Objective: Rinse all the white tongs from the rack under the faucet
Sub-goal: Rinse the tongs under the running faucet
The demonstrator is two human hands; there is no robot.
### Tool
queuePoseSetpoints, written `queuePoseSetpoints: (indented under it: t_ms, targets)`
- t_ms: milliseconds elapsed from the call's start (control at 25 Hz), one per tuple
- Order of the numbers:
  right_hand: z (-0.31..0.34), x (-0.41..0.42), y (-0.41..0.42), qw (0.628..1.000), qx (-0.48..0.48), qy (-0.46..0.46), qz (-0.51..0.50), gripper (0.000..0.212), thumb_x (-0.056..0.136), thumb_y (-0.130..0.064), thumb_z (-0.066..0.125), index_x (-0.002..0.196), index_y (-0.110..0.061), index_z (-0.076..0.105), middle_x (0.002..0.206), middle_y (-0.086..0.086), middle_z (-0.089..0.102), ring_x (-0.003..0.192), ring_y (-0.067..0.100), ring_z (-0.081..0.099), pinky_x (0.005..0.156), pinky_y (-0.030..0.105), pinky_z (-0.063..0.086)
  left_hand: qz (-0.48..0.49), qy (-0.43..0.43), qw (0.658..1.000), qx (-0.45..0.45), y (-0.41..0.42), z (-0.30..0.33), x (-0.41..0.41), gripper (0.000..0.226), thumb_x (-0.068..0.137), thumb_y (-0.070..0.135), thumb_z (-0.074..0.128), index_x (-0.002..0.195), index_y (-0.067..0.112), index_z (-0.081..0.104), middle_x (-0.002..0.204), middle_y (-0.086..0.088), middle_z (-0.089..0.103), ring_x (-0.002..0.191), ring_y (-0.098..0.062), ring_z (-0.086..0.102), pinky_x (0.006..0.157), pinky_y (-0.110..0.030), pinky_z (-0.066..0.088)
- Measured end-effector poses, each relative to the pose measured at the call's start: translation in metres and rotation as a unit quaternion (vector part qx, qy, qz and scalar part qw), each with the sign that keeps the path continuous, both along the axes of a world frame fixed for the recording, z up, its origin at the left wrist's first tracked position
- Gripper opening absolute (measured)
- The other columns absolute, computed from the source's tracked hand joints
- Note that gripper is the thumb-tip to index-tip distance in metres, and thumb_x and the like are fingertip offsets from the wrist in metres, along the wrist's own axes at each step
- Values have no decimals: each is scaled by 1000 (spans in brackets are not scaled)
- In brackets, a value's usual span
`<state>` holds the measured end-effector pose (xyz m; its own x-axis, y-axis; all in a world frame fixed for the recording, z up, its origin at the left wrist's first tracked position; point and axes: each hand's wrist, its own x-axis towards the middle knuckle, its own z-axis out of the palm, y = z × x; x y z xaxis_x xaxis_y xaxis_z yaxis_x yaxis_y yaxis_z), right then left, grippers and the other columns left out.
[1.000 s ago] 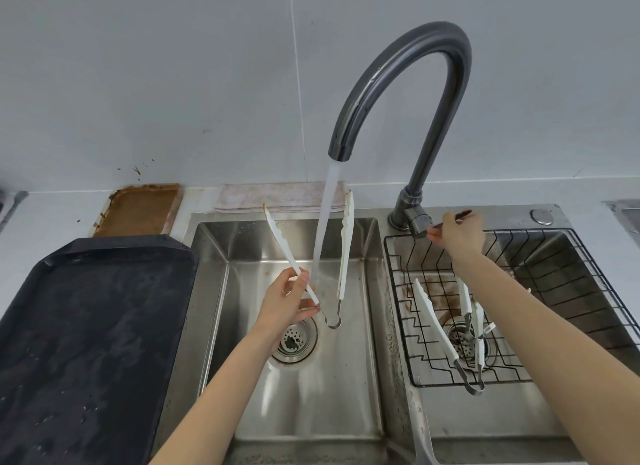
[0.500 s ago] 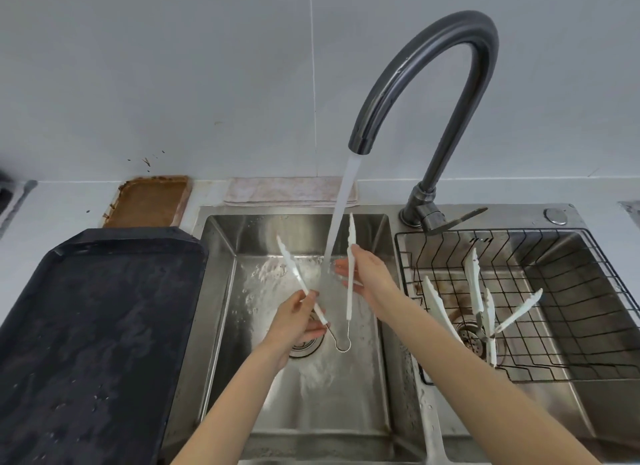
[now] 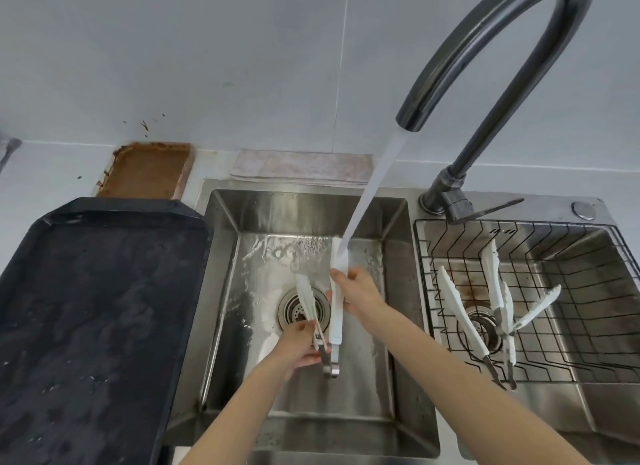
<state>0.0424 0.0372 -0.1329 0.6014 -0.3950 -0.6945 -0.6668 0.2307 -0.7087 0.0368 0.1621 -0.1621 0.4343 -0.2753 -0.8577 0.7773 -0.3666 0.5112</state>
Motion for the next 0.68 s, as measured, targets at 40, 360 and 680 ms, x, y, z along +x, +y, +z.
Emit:
queuePoseSetpoints:
  t_ms: [40,360,680]
  targets:
    - [-3,-1,1,1000,-12,0,8,15,91,-21,54,77,-17,50,72,4,58,70,21,61,89,45,54,0,3,1000,2,1,-2,0,30,99,19,31,80,13,54,73,-6,64,58,-12,64,55,-23,54]
    - [-13,-8,6,990,-94,-1,103,23,93,-27,49,107,-8,48,78,1,58,64,11,54,71,30,47,70,-14,997,1,3,-7,-4,25,98,27,37,87,11,52,85,-5,65,73,-19,66,60,-29,53]
    - [-18,2,4,1000,8,17,18,33,96,-42,37,114,-14,38,67,1,47,49,9,40,44,22,35,201,-184,962,-27,1,12,19,30,92,26,50,121,22,43,89,-4,63,63,-9,63,55,-22,53]
